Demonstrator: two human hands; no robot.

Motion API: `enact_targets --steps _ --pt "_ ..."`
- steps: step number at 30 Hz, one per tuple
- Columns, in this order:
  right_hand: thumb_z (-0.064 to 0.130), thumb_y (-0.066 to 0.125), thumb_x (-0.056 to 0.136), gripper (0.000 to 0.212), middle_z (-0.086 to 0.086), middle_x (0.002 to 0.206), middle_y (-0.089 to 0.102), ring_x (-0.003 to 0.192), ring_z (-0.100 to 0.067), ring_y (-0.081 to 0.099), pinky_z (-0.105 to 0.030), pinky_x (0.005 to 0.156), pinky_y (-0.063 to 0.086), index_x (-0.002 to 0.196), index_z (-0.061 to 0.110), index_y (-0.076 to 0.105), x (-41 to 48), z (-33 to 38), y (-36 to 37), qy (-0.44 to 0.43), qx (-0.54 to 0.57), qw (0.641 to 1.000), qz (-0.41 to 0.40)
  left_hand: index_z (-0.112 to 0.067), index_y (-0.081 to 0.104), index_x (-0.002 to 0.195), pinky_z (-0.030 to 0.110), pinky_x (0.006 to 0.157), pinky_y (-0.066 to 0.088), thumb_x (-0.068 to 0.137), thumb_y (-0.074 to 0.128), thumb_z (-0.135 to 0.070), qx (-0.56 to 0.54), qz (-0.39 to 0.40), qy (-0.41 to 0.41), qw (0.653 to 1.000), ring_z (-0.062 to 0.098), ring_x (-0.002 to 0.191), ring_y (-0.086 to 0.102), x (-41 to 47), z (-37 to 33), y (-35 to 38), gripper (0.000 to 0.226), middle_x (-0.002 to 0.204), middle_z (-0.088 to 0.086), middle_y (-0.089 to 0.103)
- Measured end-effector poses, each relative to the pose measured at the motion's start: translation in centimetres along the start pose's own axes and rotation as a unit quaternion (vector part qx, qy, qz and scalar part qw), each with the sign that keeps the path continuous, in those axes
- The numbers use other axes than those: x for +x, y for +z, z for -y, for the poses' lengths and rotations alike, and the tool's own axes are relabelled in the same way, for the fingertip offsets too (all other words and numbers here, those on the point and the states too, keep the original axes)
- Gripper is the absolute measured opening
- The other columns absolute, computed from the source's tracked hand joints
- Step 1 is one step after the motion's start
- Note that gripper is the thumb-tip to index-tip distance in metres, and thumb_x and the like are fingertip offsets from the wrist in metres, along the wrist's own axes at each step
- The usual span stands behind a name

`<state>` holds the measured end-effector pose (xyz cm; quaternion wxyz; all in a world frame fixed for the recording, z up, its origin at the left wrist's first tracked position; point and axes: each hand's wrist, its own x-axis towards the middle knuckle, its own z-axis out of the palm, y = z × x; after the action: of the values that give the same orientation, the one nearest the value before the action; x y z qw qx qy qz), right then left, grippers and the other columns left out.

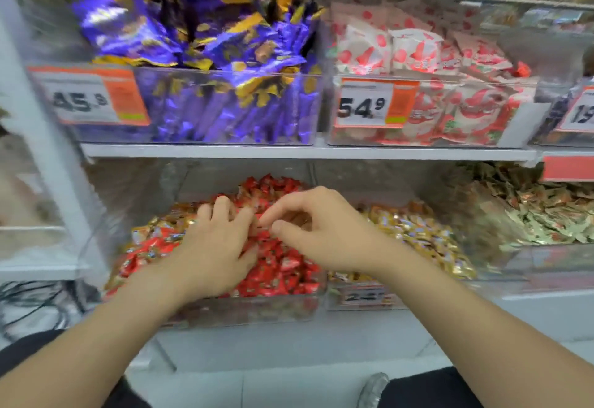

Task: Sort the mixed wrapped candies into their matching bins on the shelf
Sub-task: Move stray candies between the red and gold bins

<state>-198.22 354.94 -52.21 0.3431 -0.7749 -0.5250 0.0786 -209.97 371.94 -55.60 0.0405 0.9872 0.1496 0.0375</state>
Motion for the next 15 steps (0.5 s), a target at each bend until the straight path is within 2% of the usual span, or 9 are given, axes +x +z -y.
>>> enact_targets --steps 1,3,5,7,10,13,15 --pt "0.02 0.068 0.095 0.018 0.013 0.086 0.076 0.075 -0.002 0.067 -0.019 0.077 0.052 0.105 0.027 0.081 0.9 0.5 1.2 -0.014 -0.032 0.999 0.012 -0.027 0.04 0.125 0.052 0.101 0.044 0.098 0.048 -0.059 0.02 0.065 -0.053 0.996 0.03 0.114 0.036 -0.1 1.1 -0.1 0.043 0.123 0.003 0.03" --pt "0.032 0.071 0.091 0.023 0.008 0.097 0.075 0.089 -0.01 0.068 -0.033 0.087 0.055 0.112 0.027 0.078 2.5 0.6 3.3 -0.039 -0.133 0.989 0.052 -0.028 0.032 0.137 0.055 0.108 0.039 0.093 0.047 -0.073 0.027 0.134 -0.109 0.985 0.039 0.133 0.031 -0.5 3.0 -0.5 0.065 0.139 0.008 0.026" --pt "0.062 0.069 0.084 0.054 -0.001 0.114 0.067 0.107 -0.025 0.06 -0.044 0.096 0.052 0.129 0.034 0.067 3.7 0.2 5.0 -0.044 -0.247 0.959 0.131 -0.028 0.026 0.147 0.058 0.115 0.031 0.086 0.042 -0.087 0.017 0.162 -0.137 0.977 0.045 0.143 0.025 -1.0 4.6 -1.0 0.087 0.152 0.013 0.022" --pt "0.079 0.067 0.077 0.081 -0.005 0.131 0.05 0.12 -0.034 0.046 -0.051 0.104 0.045 0.148 0.045 0.045 4.6 -0.3 6.2 -0.023 -0.284 0.933 0.221 -0.025 0.016 0.159 0.054 0.122 0.024 0.081 0.038 -0.094 0.015 0.22 -0.161 0.962 0.048 0.151 0.018 -1.7 5.8 -1.7 0.106 0.164 0.02 0.014" --pt "0.079 0.069 0.079 0.089 -0.006 0.156 0.032 0.14 -0.042 0.029 -0.062 0.116 0.034 0.154 0.058 0.026 6.1 -0.9 7.3 -0.022 -0.257 0.926 0.276 -0.014 0.012 0.163 0.047 0.121 0.028 0.074 0.036 -0.1 0.043 0.284 -0.182 0.94 0.046 0.153 0.022 -2.5 6.9 -2.0 0.126 0.168 0.024 0.015" --pt "0.069 0.066 0.088 0.082 -0.003 0.161 0.027 0.143 -0.036 0.031 -0.06 0.118 0.031 0.157 0.059 0.023 7.4 -1.0 8.2 -0.043 -0.258 0.925 0.276 -0.013 0.005 0.166 0.048 0.12 0.032 0.066 0.038 -0.104 0.036 0.293 -0.198 0.935 0.045 0.152 0.024 -2.1 8.0 -2.0 0.139 0.169 0.025 0.015" --pt "0.065 0.06 0.095 0.077 -0.006 0.165 0.023 0.145 -0.038 0.03 -0.058 0.119 0.029 0.159 0.058 0.019 8.0 -0.9 9.2 -0.046 -0.305 0.911 0.273 -0.014 0.0 0.166 0.048 0.119 0.034 0.066 0.042 -0.103 0.034 0.298 -0.19 0.935 0.044 0.152 0.025 -1.7 8.5 -2.0 0.14 0.168 0.024 0.017"
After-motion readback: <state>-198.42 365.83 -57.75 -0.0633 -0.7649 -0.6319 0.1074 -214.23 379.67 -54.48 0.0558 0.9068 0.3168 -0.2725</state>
